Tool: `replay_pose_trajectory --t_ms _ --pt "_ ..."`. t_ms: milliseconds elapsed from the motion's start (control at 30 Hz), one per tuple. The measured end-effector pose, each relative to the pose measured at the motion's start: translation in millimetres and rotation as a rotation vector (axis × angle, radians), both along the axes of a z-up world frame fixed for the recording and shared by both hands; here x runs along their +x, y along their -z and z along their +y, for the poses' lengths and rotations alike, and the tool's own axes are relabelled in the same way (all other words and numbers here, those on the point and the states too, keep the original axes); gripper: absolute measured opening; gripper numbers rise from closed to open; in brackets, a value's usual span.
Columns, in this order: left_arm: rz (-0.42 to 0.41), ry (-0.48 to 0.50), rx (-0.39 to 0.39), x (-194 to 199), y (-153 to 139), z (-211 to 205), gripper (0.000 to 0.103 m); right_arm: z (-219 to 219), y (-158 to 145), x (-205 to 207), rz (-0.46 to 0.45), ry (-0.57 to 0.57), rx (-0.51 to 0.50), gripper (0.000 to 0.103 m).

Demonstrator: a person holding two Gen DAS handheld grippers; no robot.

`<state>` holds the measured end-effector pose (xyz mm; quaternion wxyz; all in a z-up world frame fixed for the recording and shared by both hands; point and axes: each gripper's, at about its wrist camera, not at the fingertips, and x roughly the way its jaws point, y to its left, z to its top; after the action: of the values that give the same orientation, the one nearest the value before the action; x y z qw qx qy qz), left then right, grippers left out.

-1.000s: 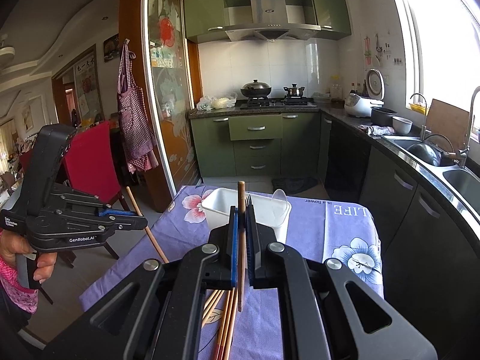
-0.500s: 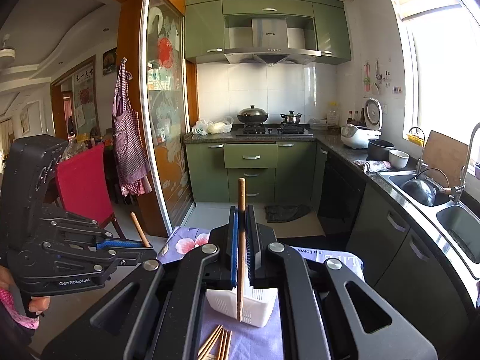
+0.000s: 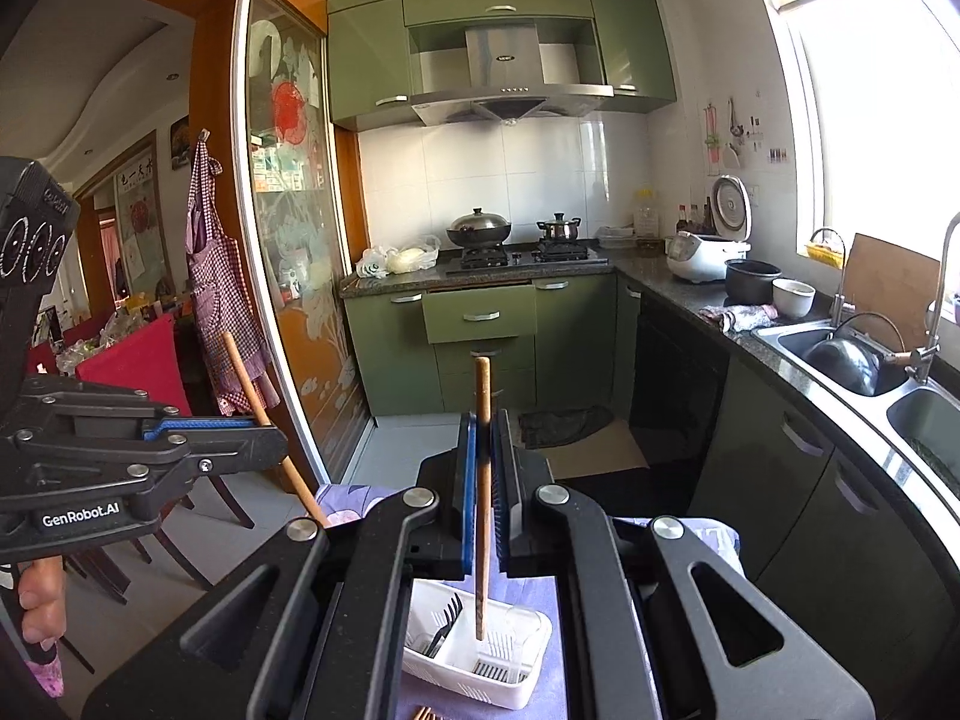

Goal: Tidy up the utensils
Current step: 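Insert the chopstick into the holder with the left tool while the right tool inserts its chopstick, then move the left tool back to the chopstick pile and close on one chopstick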

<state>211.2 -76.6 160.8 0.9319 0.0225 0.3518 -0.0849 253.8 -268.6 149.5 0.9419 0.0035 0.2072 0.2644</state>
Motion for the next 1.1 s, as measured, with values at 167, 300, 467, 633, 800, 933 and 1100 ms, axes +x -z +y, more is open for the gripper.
replay_pose_trajectory --t_ms 167,300,467,633,800,933,1100 --pt "0.101 -0.011 0.006 22.2 47.4 2.1 0.005 3.6 43.0 6.5 0.061 -0.001 -0.026 0.006" --pt "0.151 -0.016 0.009 30.5 72.0 6.2 0.005 3.9 62.5 5.3 0.092 -0.003 -0.039 0.007" --pt "0.160 -0.019 -0.001 27.2 77.1 13.1 0.019 -1.8 67.2 -7.2 0.093 -0.001 -0.021 0.010" --pt "0.110 -0.011 -0.021 0.5 60.6 15.7 0.039 -24.8 57.9 -44.2 0.050 -0.007 0.039 0.015" --pt "0.165 0.005 -0.044 -38.0 89.6 16.8 0.051 -59.8 74.7 -94.4 0.038 0.017 0.061 0.015" --pt "0.345 0.024 -0.096 -53.2 165.7 11.7 0.051 -86.1 109.0 -125.3 0.089 0.042 0.054 0.027" --pt "0.530 0.001 -0.075 -53.2 251.5 -2.1 0.045 -118.1 152.5 -139.0 0.186 0.087 0.087 0.027"
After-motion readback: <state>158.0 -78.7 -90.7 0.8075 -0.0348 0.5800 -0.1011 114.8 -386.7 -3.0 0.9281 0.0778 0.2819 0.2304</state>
